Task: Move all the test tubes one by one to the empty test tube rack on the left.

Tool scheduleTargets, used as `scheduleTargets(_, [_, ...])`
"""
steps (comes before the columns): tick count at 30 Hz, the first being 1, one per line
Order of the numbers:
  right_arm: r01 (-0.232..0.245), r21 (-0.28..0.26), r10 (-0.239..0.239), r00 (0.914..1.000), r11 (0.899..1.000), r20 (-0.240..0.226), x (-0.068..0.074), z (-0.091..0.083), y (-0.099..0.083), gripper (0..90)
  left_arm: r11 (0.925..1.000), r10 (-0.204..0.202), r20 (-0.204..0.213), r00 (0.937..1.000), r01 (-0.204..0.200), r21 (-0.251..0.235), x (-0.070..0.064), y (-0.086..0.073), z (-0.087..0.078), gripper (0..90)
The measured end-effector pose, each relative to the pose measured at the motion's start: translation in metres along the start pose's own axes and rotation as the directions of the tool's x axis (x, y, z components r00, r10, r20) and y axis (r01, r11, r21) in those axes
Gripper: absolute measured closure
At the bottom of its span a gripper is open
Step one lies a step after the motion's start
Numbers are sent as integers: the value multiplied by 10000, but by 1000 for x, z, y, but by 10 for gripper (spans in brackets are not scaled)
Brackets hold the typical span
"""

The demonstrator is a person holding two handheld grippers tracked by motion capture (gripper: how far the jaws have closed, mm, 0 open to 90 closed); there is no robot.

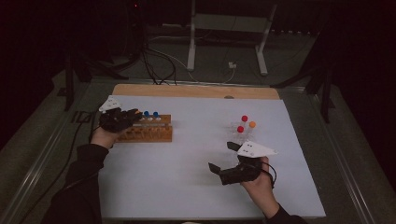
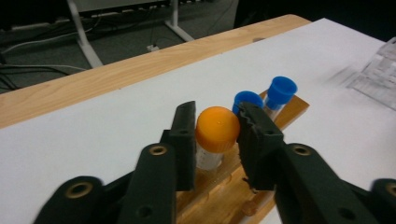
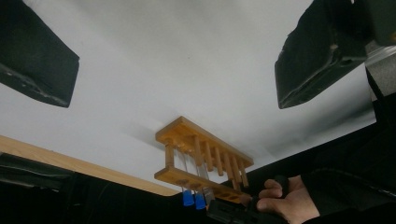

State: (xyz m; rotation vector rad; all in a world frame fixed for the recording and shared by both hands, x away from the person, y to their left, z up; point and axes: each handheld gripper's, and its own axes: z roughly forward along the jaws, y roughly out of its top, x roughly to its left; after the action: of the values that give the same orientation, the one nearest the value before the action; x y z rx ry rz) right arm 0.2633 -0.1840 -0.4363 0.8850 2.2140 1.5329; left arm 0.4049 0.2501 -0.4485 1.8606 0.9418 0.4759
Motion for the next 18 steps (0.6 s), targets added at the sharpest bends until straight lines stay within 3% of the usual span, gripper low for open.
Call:
scheduleTargets(7, [43,-109,-43,10000,9999,-33,-2,-3,3,0,9982,-138,17,9999,139,-586,-5,1,-21,347])
scheduleTargets(12, [281,-349,-270,9992,9990,291,-9,-11,8,0,9968,29,685,9977,26,-802,-19,0,-36,170])
scheduleTargets(18, [177,-681,-103,9943,9975,1061,-31,-27,15,0,9953,308,1528,9878,-162,-959,-44,-8,-43,89])
